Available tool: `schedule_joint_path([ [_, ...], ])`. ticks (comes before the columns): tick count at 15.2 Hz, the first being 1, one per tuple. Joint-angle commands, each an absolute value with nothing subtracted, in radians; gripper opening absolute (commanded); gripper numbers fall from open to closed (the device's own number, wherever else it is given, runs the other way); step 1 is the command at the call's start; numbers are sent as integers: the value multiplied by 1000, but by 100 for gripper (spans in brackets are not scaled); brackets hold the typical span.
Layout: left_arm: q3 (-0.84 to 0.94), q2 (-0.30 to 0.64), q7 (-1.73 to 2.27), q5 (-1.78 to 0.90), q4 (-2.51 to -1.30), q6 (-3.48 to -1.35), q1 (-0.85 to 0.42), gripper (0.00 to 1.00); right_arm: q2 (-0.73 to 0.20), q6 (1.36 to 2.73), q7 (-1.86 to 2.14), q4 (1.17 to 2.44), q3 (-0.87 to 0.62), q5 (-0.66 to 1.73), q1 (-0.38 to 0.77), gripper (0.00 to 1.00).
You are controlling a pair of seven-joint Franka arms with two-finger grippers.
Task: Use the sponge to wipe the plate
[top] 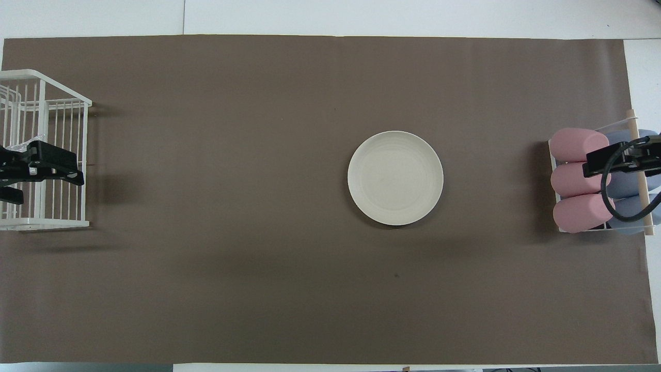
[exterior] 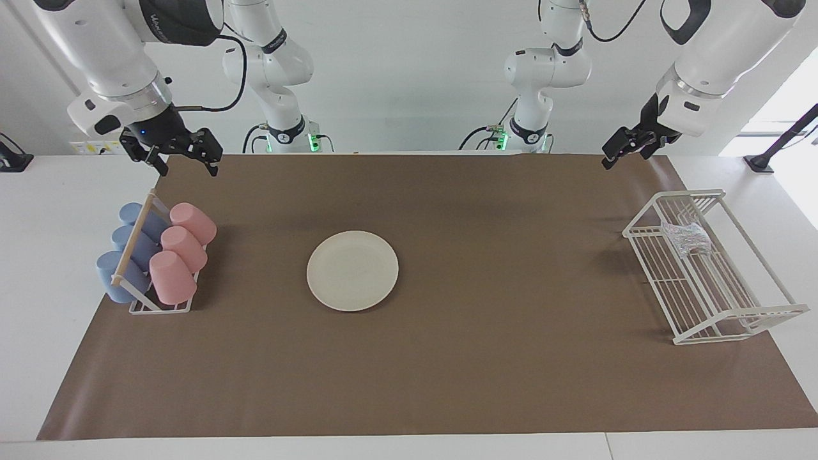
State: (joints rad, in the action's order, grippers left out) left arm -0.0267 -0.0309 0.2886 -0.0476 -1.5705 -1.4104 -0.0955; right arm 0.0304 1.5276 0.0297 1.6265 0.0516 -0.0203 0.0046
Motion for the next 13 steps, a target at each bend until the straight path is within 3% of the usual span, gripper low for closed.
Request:
schedule_joint_path([
  [1,-28,2,272,-66,-1526,-1397,-95,100,48,1526,17,1640,49,-17,-2,100],
  [13,-23,-2,158,-49,-1529,-1404,-83,100,49,1525,12,1640,48,-15,-2,100],
])
